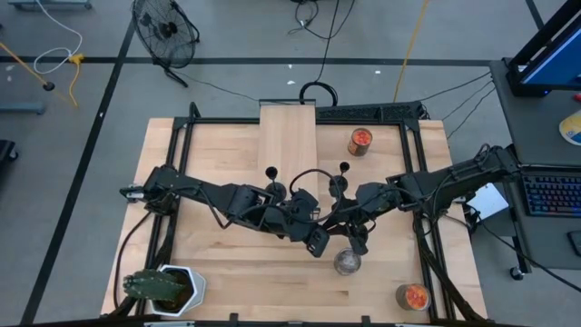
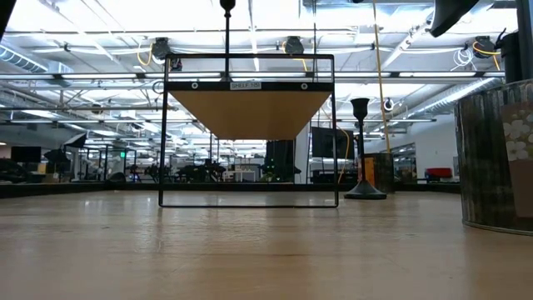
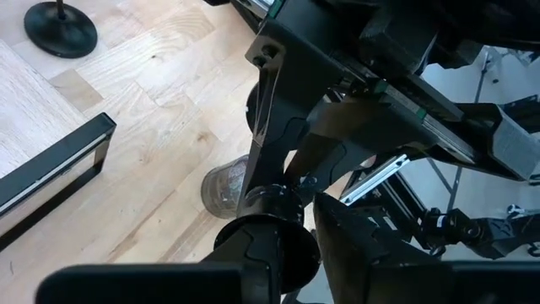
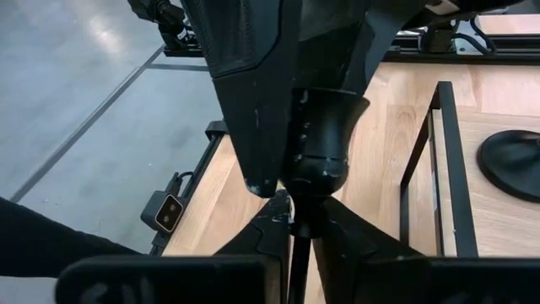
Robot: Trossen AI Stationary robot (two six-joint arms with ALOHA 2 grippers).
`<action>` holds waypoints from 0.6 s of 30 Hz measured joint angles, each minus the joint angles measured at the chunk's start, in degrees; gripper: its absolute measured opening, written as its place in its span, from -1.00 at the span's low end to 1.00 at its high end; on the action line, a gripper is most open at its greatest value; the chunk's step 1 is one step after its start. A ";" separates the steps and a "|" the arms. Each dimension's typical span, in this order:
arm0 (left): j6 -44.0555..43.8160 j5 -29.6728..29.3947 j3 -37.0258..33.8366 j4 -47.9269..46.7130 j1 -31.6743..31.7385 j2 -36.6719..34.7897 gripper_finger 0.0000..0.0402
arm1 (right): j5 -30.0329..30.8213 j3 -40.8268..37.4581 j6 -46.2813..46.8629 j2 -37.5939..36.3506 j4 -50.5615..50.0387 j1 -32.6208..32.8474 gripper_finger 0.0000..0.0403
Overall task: Pick & Place candle stick holders
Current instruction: Put the bottom black candle holder on the shelf
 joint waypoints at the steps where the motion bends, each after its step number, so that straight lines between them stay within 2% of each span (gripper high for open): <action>1: 0.06 0.00 0.00 0.36 0.00 0.02 -0.64 | -0.02 0.00 0.00 0.00 -0.01 0.00 -0.87; 18: 3.20 -0.07 -0.02 2.07 0.00 -0.15 -0.63 | -0.20 0.02 0.57 -0.07 0.01 0.13 -0.87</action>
